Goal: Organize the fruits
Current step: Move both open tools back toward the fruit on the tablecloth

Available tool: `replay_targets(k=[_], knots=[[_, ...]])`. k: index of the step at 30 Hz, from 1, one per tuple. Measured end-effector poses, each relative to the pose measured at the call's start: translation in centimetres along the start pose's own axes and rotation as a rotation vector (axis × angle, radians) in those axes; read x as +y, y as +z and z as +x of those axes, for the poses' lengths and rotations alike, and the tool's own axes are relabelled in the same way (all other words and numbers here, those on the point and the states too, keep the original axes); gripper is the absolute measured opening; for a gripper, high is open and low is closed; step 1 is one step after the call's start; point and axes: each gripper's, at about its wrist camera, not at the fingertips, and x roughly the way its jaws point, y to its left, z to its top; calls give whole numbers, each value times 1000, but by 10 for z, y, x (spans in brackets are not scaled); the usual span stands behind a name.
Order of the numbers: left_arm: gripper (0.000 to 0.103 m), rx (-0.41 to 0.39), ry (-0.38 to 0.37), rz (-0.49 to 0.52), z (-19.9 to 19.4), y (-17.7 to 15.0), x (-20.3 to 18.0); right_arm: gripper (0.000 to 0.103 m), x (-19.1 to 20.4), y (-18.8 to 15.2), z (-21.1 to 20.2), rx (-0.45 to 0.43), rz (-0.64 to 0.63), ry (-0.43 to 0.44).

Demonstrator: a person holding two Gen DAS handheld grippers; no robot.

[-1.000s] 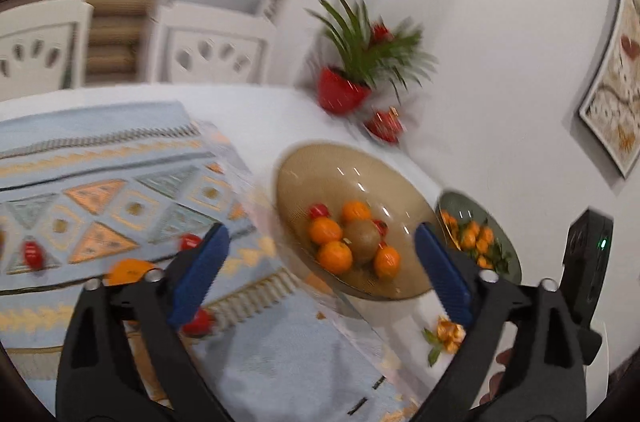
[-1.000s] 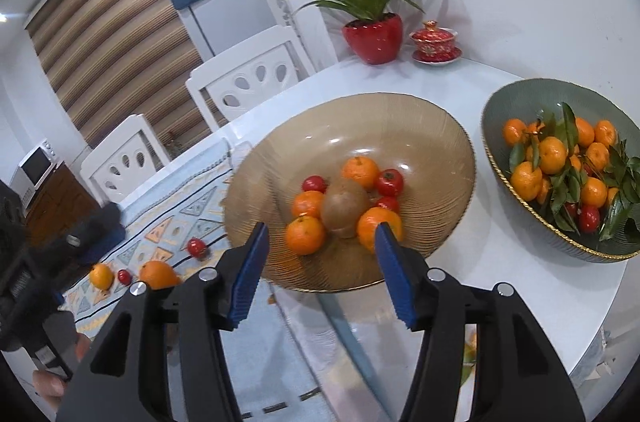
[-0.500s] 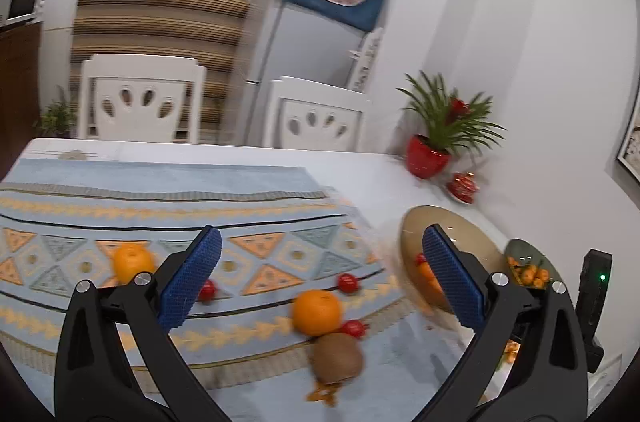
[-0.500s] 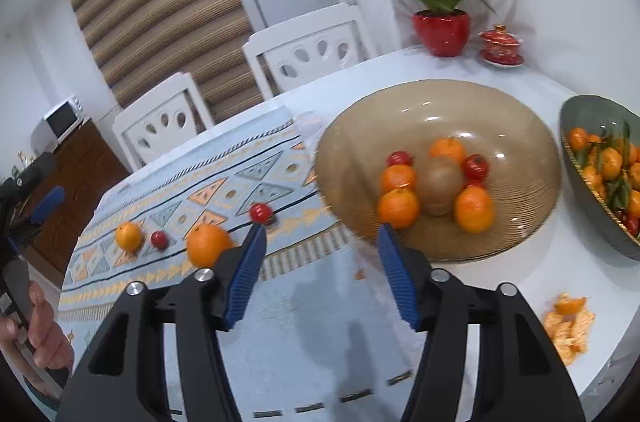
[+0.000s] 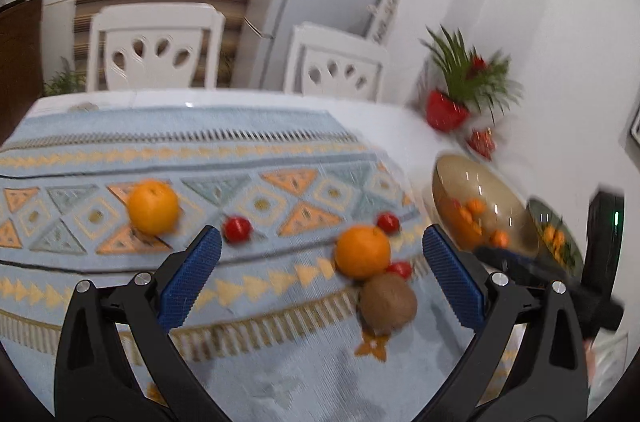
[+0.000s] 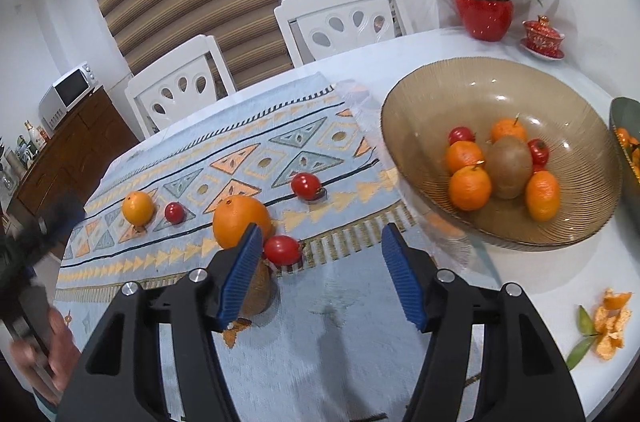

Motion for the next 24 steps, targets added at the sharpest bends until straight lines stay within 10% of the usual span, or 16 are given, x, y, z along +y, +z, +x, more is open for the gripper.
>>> replay_targets(k=[11,24], knots=[[100,258,-8,132,81,-57,-56,58,-2,-1,37,87,34,47],[87,324,-65,51,95,-59,-33,58,-6,-5,67,152,39,66]])
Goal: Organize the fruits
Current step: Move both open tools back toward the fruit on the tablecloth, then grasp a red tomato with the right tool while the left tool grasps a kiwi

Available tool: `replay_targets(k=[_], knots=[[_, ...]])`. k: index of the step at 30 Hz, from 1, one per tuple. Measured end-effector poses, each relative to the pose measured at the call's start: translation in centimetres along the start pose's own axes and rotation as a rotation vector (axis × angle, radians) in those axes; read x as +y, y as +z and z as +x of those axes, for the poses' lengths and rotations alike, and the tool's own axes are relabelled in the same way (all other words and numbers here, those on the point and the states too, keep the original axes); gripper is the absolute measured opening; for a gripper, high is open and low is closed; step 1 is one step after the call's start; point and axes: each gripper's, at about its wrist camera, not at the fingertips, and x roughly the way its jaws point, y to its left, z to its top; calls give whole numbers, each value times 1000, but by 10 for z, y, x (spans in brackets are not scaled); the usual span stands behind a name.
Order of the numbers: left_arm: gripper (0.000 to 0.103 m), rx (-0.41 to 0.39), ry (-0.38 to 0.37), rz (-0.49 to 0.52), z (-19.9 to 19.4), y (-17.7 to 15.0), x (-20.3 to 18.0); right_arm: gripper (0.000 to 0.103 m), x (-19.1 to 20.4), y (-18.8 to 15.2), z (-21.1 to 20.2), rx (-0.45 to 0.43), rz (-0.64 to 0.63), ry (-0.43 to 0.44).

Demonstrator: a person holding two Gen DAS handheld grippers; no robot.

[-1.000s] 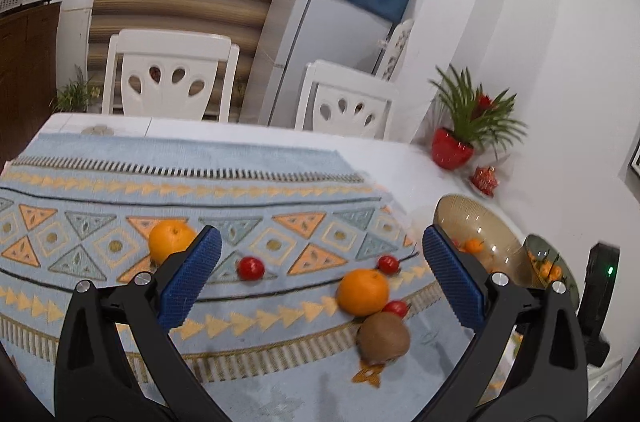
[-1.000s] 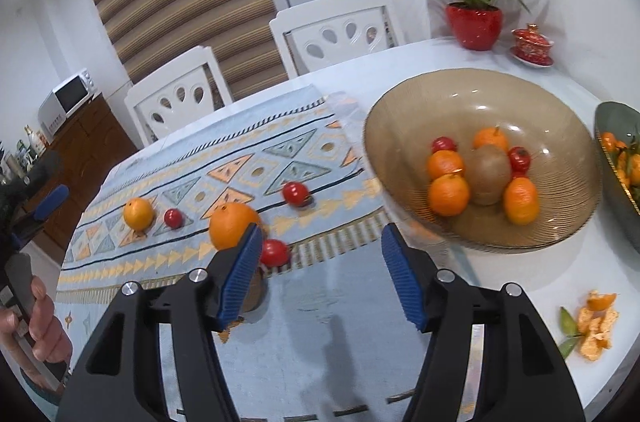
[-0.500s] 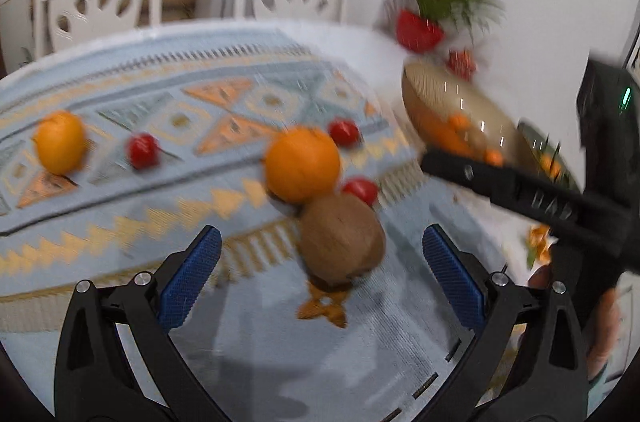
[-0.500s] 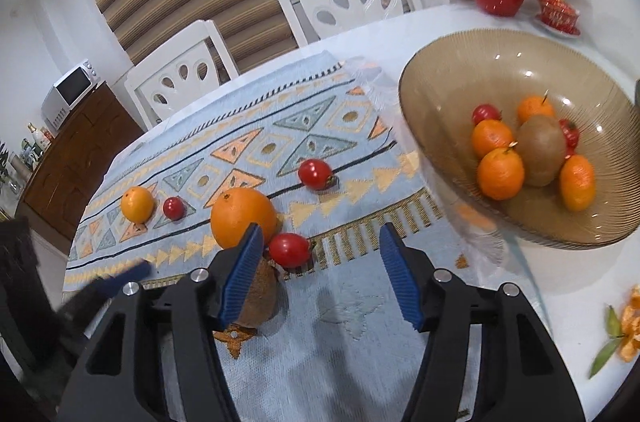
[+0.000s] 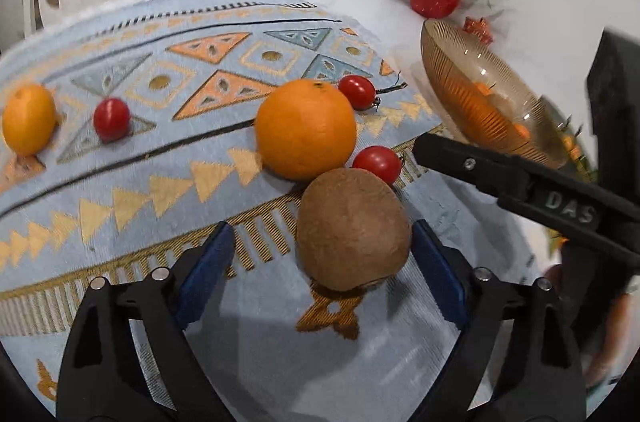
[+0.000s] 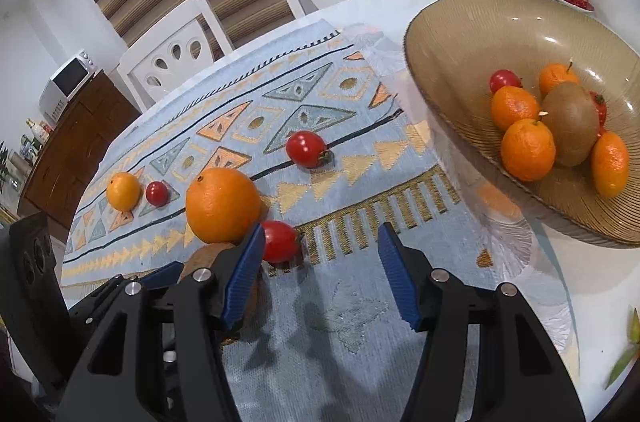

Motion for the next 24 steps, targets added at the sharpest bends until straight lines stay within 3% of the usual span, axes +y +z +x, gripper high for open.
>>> replay_targets(k=[10,20,24], knots=[[83,-13,-117,-18,-13,-6,24,54,11,0,25,60,-10,40],[85,-1,-99,30,-7,-6,14,50,18,-2,32,53,-26,60],[86,5,-60,59,-5,-7,5,29,13,-3,33,74,7,160]])
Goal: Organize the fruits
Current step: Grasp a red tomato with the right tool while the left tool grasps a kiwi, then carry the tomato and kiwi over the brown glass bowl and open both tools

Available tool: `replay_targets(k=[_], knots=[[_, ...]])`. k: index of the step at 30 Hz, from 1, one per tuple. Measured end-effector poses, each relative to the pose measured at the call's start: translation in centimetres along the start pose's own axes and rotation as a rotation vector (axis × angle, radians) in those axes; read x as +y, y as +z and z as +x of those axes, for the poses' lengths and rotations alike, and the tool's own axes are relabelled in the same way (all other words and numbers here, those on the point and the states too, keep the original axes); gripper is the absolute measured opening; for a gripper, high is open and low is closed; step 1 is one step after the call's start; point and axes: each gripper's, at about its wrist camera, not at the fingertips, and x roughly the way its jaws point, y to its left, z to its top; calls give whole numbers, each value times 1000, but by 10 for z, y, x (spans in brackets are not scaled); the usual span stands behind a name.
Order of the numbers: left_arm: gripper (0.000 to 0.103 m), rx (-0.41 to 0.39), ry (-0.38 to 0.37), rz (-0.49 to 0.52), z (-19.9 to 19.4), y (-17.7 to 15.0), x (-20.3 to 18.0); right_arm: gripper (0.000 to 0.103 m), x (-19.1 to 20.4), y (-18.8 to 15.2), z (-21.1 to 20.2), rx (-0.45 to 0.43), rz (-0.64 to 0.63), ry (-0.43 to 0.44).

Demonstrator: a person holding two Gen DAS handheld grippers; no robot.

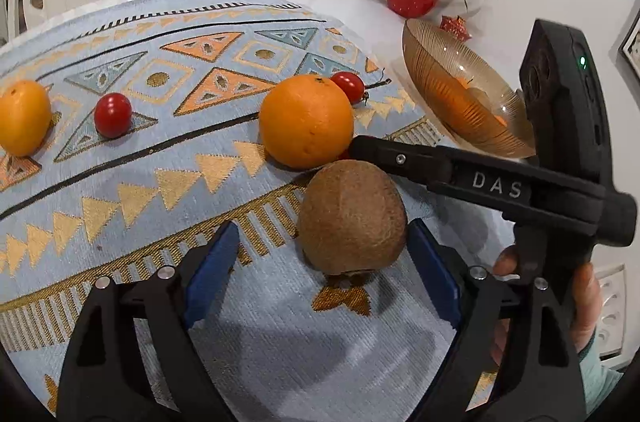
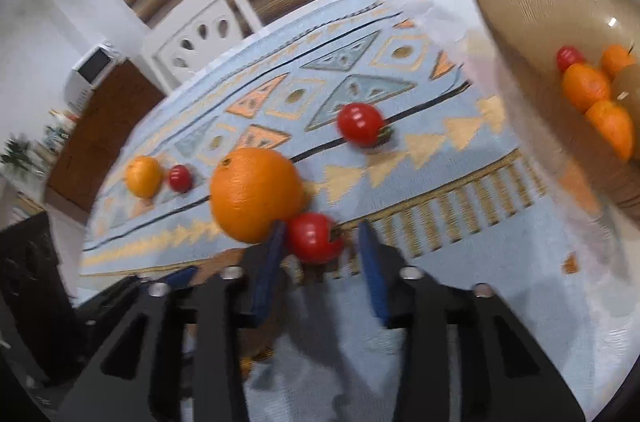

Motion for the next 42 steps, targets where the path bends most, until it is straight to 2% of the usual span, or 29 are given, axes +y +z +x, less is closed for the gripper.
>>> replay_targets(k=[8,10,12,13,20,25,27,30,42], knots=[[86,17,51,34,11,1,-21,28,-7,-7,-12,-45,32,27],[76,21,76,67,15,-1,-28,28,-12,-8,-18,-63,45,31],[59,9,105,89,15,-4,-33,28,-16,-10,-23,-73,52,26],[55,5,108,97,15,-5,-34,28,-18,-11,-24,-74,56,26],[54,-23,81,65,10,-8,-28,28,-18,-22,-39,-82,35,0],[54,-77,90,29,0,-10,-22,29,-10,-36,-49,-84,-53,-65],[54,-76,114,27,1,-10,-23,29,-10,-40,-48,-72,-70,-74],[54,-75,144,39,3,-10,-27,30,-10,-39,-42,-56,-67,-81],[54,-93,147,19,0,-9,-22,29,-13,-36,-35,-51,-63,-102]])
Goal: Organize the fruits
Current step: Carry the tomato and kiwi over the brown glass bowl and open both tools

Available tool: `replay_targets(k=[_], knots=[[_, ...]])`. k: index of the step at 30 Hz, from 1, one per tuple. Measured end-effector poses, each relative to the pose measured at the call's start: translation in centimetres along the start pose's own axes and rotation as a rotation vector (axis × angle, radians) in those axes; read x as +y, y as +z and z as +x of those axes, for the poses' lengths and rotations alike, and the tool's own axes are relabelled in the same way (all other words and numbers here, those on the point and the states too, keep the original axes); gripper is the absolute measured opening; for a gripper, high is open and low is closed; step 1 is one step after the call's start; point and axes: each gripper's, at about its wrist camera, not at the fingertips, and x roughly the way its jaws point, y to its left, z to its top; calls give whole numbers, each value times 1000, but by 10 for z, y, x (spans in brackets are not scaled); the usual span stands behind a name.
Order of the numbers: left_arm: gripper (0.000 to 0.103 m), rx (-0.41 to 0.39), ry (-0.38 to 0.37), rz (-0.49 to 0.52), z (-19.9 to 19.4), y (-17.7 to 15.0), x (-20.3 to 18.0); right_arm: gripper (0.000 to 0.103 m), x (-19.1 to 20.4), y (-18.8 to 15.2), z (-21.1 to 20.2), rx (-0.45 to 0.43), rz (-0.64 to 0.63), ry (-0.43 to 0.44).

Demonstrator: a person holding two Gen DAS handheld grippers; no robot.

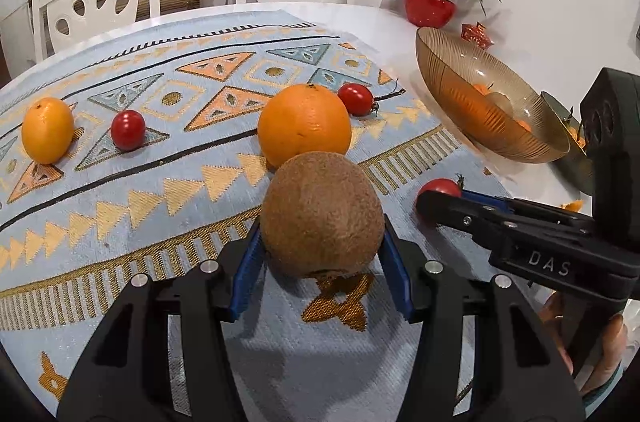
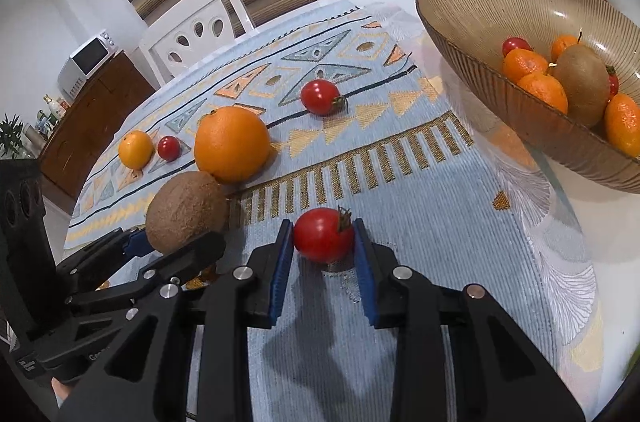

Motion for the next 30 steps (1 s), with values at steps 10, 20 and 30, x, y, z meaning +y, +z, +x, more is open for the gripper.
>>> replay_targets(k=[10,20,30], knots=[[54,-29,-5,36,-19,8,-21,29,-4,2,-50,-95,-8,4],[54,-111,-169,142,-54,65,-100,29,-46,33,-163,-348,23,-72],[54,-102,-277,228,-22,109,-171,29,-122,55,-185,-383,205,-182]])
